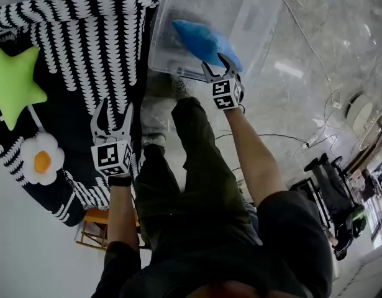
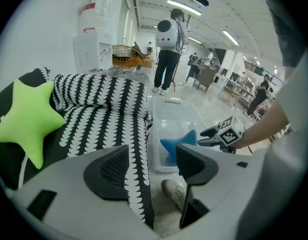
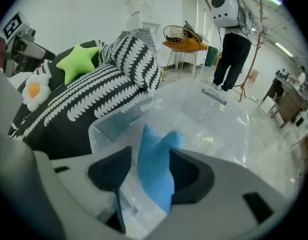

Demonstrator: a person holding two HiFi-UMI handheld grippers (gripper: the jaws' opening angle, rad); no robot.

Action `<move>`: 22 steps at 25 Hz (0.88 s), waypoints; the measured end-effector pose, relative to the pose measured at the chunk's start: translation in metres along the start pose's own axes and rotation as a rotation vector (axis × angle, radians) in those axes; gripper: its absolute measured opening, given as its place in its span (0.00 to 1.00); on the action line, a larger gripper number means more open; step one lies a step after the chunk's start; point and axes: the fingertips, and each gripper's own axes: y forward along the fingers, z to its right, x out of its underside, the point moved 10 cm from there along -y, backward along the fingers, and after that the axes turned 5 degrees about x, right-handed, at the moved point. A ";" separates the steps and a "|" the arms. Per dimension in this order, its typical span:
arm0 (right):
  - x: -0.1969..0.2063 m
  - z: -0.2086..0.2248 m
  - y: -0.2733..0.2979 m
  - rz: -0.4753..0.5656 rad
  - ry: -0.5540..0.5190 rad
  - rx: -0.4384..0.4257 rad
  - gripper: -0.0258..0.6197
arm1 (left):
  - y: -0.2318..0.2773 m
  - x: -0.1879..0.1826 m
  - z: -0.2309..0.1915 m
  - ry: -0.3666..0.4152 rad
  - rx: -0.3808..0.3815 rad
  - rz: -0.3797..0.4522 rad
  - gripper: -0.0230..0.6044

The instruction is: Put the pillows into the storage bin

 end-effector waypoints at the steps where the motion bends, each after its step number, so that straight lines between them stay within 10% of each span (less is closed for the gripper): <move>1: -0.004 0.004 -0.004 0.007 0.012 0.010 0.38 | -0.002 -0.003 -0.001 -0.007 -0.006 0.003 0.51; 12: -0.111 0.060 -0.074 0.212 0.049 0.077 0.45 | -0.058 -0.065 -0.022 -0.091 -0.157 0.140 0.51; 22: -0.279 0.011 -0.124 0.492 -0.114 0.012 0.50 | -0.163 -0.070 -0.092 -0.226 -0.405 0.301 0.51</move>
